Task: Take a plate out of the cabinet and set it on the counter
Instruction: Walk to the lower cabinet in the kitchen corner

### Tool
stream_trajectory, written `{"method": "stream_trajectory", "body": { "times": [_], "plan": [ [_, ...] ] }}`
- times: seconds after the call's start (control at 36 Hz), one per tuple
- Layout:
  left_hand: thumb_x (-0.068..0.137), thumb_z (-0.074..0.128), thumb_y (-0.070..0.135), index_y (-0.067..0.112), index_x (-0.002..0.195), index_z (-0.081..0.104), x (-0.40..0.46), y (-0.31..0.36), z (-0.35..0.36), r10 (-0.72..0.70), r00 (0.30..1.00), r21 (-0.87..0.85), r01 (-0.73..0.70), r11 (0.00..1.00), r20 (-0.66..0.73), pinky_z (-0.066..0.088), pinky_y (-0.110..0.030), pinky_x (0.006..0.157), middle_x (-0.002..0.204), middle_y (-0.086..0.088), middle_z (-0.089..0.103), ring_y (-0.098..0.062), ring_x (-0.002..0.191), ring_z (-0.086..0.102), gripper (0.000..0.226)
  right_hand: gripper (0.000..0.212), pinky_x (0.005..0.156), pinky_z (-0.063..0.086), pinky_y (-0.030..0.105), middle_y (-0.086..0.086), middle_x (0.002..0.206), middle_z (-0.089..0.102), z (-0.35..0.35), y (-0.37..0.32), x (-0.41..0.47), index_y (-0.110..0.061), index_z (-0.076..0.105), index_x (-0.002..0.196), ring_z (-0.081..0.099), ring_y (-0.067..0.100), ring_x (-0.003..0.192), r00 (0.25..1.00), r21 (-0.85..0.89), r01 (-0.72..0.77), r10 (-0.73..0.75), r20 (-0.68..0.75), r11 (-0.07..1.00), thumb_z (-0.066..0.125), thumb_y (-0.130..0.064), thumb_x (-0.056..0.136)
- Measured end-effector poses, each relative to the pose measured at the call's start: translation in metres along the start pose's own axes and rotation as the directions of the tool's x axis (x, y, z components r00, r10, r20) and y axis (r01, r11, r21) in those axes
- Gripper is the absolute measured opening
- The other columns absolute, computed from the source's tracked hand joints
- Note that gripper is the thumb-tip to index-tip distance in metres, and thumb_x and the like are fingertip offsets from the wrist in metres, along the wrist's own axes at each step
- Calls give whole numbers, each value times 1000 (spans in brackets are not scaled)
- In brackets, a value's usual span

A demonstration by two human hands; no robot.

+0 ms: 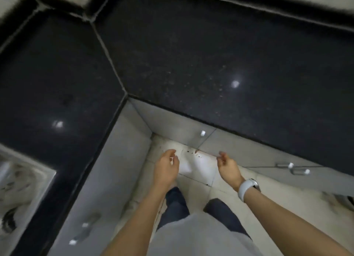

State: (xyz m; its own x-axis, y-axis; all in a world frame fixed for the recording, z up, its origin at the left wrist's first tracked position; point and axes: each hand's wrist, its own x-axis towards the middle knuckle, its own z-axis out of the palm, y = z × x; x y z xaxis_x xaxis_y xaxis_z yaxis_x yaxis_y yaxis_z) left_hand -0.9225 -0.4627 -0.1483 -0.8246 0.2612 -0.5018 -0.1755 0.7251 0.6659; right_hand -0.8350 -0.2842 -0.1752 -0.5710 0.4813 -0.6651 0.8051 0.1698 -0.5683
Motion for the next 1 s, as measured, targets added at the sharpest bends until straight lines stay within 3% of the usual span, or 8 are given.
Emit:
{"method": "stream_trajectory", "body": {
  "times": [0.14,0.25,0.33,0.56,0.61,0.69,0.83,1.0],
  "plan": [
    [91,45,17,14,130,45,61,15,32,33,983,35,-40,999,183,41,-38,104,132,-10,53,-25,119,50,39,58,113,30,50,13,151,29,-7,-2,32,-13,9,145,33,31,135,977,434,-170,210,-46,885,36,-9,93],
    [92,47,20,14,140,29,99,20,72,38,949,57,-59,997,312,29,-38,114,149,-11,33,-27,135,33,52,66,117,23,48,6,157,11,-12,4,58,-20,-4,145,22,26,141,974,564,-139,216,-73,814,36,-9,93],
    [91,49,18,16,143,21,116,18,101,28,920,50,-52,997,392,25,-30,111,153,-8,22,-25,137,28,59,65,117,22,49,4,158,8,-9,11,70,-23,-1,145,18,24,142,978,593,-101,189,-88,799,36,-9,93],
    [86,52,1,20,135,29,124,4,137,16,938,-150,38,988,346,35,-33,108,142,-5,34,-21,130,37,57,68,117,23,45,6,158,8,-2,29,69,-26,-7,145,16,21,143,986,589,-56,138,-96,806,35,-10,93],
    [85,51,1,20,129,33,123,1,136,19,945,-143,30,989,327,38,-40,108,139,-5,38,-24,127,40,51,67,117,22,41,7,157,11,-4,32,67,-25,-4,145,16,21,144,987,568,-63,137,-88,821,35,-10,94],
    [87,50,3,21,129,33,119,-2,130,12,933,-124,35,992,358,39,-36,102,136,-2,39,-21,122,41,49,58,115,22,36,6,156,18,-4,33,60,-18,11,145,20,21,142,990,494,-72,120,-67,866,34,-8,93],
    [90,47,12,25,129,34,94,-26,111,-4,911,-88,44,995,412,40,-40,99,137,-4,40,-24,118,42,42,55,109,25,25,7,153,26,7,22,42,-18,21,143,25,20,140,995,293,95,-92,-22,951,32,0,92],
    [93,40,17,21,129,39,47,-63,83,-136,913,-128,199,972,386,35,-39,105,140,-10,43,-27,126,43,36,53,96,22,4,9,144,42,53,19,7,-14,35,138,41,22,130,922,68,322,-329,203,944,33,6,89]
  ]
}}
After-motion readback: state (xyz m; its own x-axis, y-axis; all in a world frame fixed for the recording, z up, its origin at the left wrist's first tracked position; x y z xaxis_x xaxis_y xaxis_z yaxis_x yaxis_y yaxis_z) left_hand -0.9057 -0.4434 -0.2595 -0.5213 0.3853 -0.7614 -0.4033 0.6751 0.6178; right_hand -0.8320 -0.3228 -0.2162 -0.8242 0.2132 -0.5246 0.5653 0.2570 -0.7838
